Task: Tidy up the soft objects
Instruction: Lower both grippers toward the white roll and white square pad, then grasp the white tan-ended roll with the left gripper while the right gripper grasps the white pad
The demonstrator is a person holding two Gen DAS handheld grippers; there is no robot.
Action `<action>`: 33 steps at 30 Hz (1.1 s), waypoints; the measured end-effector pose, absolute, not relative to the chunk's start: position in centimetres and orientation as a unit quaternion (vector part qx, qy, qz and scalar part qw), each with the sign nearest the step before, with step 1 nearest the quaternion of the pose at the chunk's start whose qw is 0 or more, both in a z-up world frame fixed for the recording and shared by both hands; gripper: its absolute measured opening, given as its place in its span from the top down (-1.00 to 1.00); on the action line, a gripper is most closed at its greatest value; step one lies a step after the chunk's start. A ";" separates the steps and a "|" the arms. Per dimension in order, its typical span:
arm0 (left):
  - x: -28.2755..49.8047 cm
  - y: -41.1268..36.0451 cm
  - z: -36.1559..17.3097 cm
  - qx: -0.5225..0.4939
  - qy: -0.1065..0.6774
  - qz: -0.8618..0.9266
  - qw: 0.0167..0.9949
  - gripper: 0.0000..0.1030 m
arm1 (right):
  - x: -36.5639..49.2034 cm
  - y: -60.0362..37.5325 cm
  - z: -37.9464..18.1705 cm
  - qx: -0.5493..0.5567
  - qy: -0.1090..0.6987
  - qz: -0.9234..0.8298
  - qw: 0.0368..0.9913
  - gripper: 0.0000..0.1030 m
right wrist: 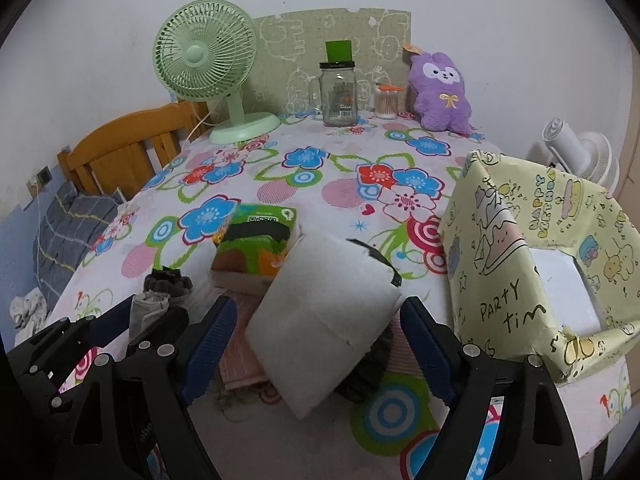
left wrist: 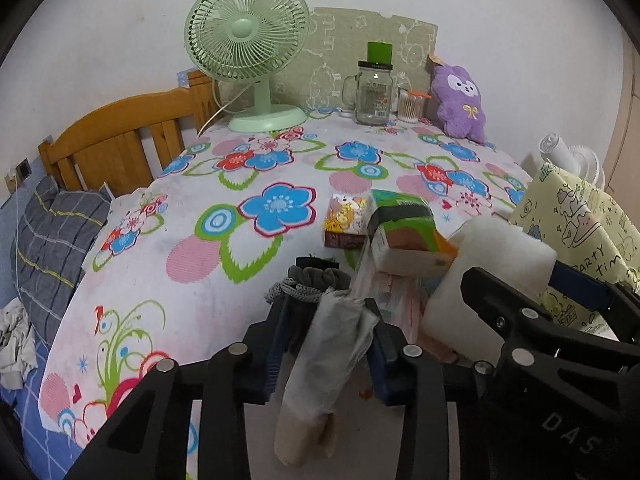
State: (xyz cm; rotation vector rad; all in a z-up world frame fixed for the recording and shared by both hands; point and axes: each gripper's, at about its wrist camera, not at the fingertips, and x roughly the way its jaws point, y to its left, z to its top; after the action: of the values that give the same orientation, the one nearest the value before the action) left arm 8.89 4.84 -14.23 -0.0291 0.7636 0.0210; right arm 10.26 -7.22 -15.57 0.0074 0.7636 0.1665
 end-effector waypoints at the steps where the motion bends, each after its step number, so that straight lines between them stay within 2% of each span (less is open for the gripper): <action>1: 9.1 4.8 -14.2 -0.014 0.371 0.010 0.928 0.36 | 10.5 -7.2 -15.6 0.006 0.374 0.080 0.924 -0.62; 8: 10.1 4.8 -14.4 -0.009 0.371 0.008 0.928 0.47 | 11.9 -7.0 -16.1 0.018 0.389 0.072 0.918 -0.44; 12: 10.1 5.1 -14.6 -0.013 0.374 0.006 0.927 0.49 | 12.3 -6.6 -16.4 0.022 0.400 0.077 0.913 -0.13; 14: 10.0 5.2 -14.7 -0.015 0.375 0.007 0.927 0.49 | 12.4 -6.3 -16.4 0.017 0.402 0.077 0.912 0.07; 15: 10.0 5.4 -14.6 -0.021 0.373 0.006 0.928 0.49 | 12.5 -6.1 -16.5 0.009 0.404 0.073 0.912 0.23; 16: 10.0 5.5 -14.6 -0.024 0.373 0.006 0.927 0.43 | 12.5 -6.0 -16.5 0.006 0.405 0.071 0.912 0.37; 19: 9.9 5.9 -14.6 -0.030 0.373 0.008 0.927 0.37 | 12.5 -6.0 -16.7 0.000 0.406 0.065 0.911 0.58; 20: 9.9 5.9 -14.5 -0.029 0.372 0.011 0.928 0.27 | 12.4 -6.0 -16.6 0.003 0.405 0.066 0.912 0.60; 25: 9.4 5.9 -14.0 -0.024 0.364 0.022 0.931 0.06 | 11.9 -6.0 -16.0 0.003 0.389 0.066 0.919 0.71; 28: 8.9 6.0 -13.8 -0.023 0.361 0.029 0.932 0.02 | 11.5 -6.1 -15.6 0.004 0.384 0.068 0.921 0.72; 30: 8.6 6.1 -13.8 -0.029 0.362 0.030 0.931 0.12 | 11.2 -6.1 -15.5 0.005 0.382 0.070 0.922 0.73; 31: 8.5 6.2 -13.8 -0.030 0.363 0.028 0.931 0.34 | 11.0 -6.1 -15.4 0.005 0.381 0.071 0.922 0.74; 33: 8.4 6.2 -13.8 -0.033 0.365 0.022 0.930 0.50 | 10.7 -6.0 -15.3 0.005 0.379 0.073 0.922 0.74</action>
State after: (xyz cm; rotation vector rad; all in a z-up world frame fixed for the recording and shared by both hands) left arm 8.37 6.18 -13.79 -0.0670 0.7475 0.0452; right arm 10.74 -5.99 -15.30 0.0093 0.7786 0.1506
